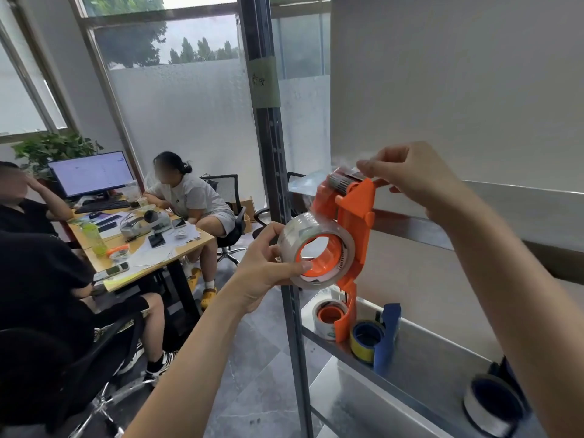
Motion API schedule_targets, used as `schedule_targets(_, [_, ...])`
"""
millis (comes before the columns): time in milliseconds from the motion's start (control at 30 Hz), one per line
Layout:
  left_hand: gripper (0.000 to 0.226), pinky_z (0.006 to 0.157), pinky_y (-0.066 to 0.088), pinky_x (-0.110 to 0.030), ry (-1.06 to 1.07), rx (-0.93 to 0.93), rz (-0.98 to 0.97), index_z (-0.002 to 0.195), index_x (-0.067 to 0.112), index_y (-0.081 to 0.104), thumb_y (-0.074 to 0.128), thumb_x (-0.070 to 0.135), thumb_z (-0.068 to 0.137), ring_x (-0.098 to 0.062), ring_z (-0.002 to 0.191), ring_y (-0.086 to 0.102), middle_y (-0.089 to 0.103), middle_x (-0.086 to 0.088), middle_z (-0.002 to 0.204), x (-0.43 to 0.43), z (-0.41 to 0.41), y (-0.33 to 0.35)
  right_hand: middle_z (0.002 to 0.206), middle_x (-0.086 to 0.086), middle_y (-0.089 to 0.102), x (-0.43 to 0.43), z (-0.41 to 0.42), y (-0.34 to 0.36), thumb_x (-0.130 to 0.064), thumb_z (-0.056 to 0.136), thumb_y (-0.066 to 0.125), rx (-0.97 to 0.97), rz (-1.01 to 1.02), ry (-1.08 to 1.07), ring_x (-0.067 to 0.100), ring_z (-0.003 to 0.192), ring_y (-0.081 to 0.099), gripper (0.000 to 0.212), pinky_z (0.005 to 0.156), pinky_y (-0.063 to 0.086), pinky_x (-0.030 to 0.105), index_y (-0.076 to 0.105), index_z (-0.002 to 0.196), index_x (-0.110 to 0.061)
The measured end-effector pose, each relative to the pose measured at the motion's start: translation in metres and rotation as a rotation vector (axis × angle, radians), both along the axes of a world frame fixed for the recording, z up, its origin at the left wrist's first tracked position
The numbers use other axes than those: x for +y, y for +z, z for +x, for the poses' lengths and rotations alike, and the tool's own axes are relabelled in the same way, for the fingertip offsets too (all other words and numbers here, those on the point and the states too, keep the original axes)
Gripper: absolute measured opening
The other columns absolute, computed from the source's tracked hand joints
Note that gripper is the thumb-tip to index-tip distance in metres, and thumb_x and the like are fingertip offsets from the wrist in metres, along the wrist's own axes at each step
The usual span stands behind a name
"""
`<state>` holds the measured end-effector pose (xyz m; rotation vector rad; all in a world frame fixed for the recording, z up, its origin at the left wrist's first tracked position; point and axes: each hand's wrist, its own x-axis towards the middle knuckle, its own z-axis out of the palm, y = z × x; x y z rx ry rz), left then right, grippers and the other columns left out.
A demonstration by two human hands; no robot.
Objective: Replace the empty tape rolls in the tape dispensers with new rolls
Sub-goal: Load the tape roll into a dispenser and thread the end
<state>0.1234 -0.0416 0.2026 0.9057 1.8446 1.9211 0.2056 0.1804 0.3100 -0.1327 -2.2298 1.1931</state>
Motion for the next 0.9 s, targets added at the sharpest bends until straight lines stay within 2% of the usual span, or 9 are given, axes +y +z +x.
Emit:
schedule_targets(67, [0.062,0.082,0.052,-0.059,0.005,0.008,-0.011,0.107,0.02,0.055,0.085,0.015,0.054,-0.043,0.1,0.061,0.062,-0.027,0.106,0.0,-0.001,-0.002,0.073,-0.005,0.069,-0.001,0.0,0.001,-0.028,0.089,0.066,0.052,-0.043,0.005,0.01,0.072,0.066,0.024,0.064,0.042,0.022,0.063,0.067,-0.02])
schedule_targets(133, [0.063,0.083,0.051,-0.061,-0.003,0.011,-0.021,0.11,0.019,0.055,0.085,0.012,0.055,-0.045,0.101,0.06,0.061,-0.028,0.107,0.0,-0.002,-0.004,0.072,-0.004,0.066,-0.001,0.001,0.006,-0.022,0.092,0.062,0.141,-0.178,0.026,0.013,0.073,0.065,0.03,0.068,0.045,0.026,0.057,0.063,-0.02])
schedule_targets(267, [0.06,0.083,0.053,-0.054,-0.026,-0.012,-0.03,0.115,0.017,0.053,0.079,0.003,0.063,-0.039,0.098,0.063,0.063,-0.022,0.106,0.001,-0.002,-0.01,0.065,-0.003,0.062,0.0,0.0,0.007,-0.017,0.091,0.061,0.252,-0.3,-0.008,0.016,0.072,0.065,0.035,0.066,0.046,0.028,0.055,0.057,-0.022])
schedule_targets(433, [0.065,0.086,0.052,-0.053,-0.077,-0.087,0.022,0.123,0.016,0.048,0.074,-0.002,0.065,-0.031,0.098,0.064,0.061,-0.018,0.109,0.001,-0.004,-0.011,0.064,0.0,0.059,0.0,-0.002,-0.013,-0.013,0.091,0.056,0.256,-0.459,-0.073,0.016,0.066,0.065,0.03,0.061,0.048,0.029,0.057,0.061,-0.017])
schedule_targets(567, [0.072,0.083,0.053,-0.05,-0.111,-0.136,0.072,0.126,0.013,0.047,0.077,0.0,0.062,-0.029,0.095,0.065,0.063,-0.013,0.103,0.003,-0.004,-0.014,0.08,0.011,0.068,-0.008,0.0,-0.038,-0.01,0.092,0.051,0.149,-0.603,-0.043,0.023,0.069,0.068,0.022,0.067,0.059,0.041,0.058,0.071,-0.011])
schedule_targets(633, [0.072,0.081,0.054,-0.048,-0.121,-0.163,0.1,0.123,0.015,0.049,0.079,0.003,0.058,-0.03,0.093,0.064,0.065,-0.011,0.098,0.006,-0.003,-0.016,0.078,0.008,0.071,-0.016,0.001,-0.05,-0.007,0.095,0.048,0.131,-0.639,0.03,0.018,0.064,0.07,0.024,0.06,0.057,0.033,0.057,0.073,-0.01])
schedule_targets(700, [0.071,0.08,0.054,-0.046,-0.129,-0.193,0.127,0.121,0.016,0.051,0.079,0.005,0.057,-0.03,0.092,0.063,0.064,-0.01,0.096,0.009,-0.002,-0.018,0.064,-0.002,0.07,-0.022,0.001,-0.059,-0.006,0.096,0.048,0.144,-0.66,0.078,0.009,0.054,0.066,0.025,0.053,0.052,0.022,0.054,0.072,-0.01])
schedule_targets(833, [0.068,0.079,0.055,-0.047,-0.144,-0.252,0.163,0.118,0.019,0.054,0.078,0.004,0.055,-0.031,0.094,0.063,0.061,-0.012,0.099,0.013,-0.002,-0.021,0.054,-0.011,0.062,-0.027,-0.003,-0.067,-0.007,0.095,0.05,0.17,-0.686,0.154,0.001,0.05,0.059,0.026,0.052,0.046,0.017,0.046,0.07,-0.014])
schedule_targets(900, [0.062,0.075,0.057,-0.044,-0.154,-0.269,0.191,0.111,0.021,0.059,0.078,0.004,0.055,-0.027,0.086,0.065,0.062,-0.009,0.091,0.015,-0.001,-0.021,0.055,-0.011,0.059,-0.031,-0.005,-0.069,-0.009,0.095,0.049,0.174,-0.677,0.155,0.001,0.051,0.056,0.024,0.053,0.043,0.016,0.048,0.073,-0.016])
